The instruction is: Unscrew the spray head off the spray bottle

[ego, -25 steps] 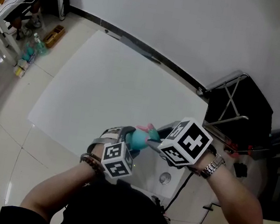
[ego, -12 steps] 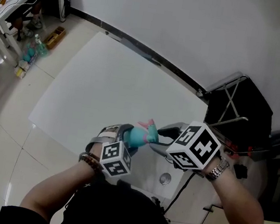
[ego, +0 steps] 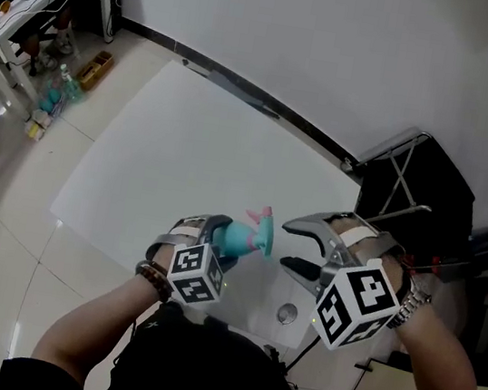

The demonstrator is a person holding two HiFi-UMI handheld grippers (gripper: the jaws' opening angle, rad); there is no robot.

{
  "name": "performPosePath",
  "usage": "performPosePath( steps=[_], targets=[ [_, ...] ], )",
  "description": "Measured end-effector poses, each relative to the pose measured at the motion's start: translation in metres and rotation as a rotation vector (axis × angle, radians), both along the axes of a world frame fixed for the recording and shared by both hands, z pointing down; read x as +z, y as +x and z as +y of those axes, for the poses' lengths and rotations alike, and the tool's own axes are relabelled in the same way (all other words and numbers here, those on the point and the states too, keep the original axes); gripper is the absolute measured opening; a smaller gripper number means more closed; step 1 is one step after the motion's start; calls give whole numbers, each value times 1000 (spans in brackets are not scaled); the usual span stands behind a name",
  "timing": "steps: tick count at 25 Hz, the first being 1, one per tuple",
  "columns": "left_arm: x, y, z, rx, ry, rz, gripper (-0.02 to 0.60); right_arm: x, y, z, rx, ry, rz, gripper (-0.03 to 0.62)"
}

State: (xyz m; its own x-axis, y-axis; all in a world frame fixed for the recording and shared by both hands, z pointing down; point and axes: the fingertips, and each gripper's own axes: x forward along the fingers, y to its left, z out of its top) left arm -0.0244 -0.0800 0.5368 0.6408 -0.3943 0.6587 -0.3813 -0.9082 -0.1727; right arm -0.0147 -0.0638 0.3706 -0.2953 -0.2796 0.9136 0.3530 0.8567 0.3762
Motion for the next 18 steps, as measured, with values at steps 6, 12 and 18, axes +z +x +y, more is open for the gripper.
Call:
performPosePath(
  steps=[6,12,18],
  targets=[
    [-3,6,7,101,0,-6,380,10,-6,6,-454,346,170,232],
    [-4,16,21,188,-2,-15,380,41,-8,27,-584,311,201,233],
    [-10,24,24,217,18,-14,379,58,-9,38,-549,212,169,210]
  ],
)
